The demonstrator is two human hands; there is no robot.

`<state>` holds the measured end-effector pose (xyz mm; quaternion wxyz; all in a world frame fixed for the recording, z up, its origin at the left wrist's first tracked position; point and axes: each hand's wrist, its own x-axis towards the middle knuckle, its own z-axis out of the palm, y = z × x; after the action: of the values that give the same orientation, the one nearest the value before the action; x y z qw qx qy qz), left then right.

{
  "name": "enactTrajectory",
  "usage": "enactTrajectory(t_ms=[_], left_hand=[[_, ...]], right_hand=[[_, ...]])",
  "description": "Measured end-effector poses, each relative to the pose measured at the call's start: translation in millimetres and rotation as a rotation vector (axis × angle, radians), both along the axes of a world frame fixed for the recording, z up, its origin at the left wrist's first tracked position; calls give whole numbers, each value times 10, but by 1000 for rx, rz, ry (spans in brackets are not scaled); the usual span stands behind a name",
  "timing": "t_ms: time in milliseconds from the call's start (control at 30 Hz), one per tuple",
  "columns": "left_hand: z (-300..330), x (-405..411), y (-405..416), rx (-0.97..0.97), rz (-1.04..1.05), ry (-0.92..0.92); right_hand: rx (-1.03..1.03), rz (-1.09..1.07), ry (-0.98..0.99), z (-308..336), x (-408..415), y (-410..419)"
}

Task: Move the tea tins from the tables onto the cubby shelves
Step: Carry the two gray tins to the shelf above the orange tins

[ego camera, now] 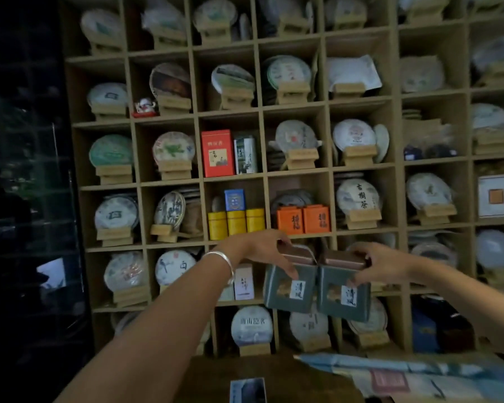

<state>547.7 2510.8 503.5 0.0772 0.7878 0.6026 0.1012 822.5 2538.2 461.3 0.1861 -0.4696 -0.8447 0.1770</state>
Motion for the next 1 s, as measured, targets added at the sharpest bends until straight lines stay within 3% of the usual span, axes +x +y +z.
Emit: enactTrajectory(t_ms=[167, 367, 733, 1000], left_hand=[[315, -197, 500, 35, 22, -137], [580, -226, 1376, 119, 61, -171], [573, -428, 3152, 292, 154, -538], [879, -557, 3822, 296, 133, -494]], right_hand=[[60, 21, 59, 355, -166, 568], [110, 29, 93, 713, -153, 1534], [235, 51, 114, 1207, -41, 3314], [234, 108, 102, 1359, -273, 4042]])
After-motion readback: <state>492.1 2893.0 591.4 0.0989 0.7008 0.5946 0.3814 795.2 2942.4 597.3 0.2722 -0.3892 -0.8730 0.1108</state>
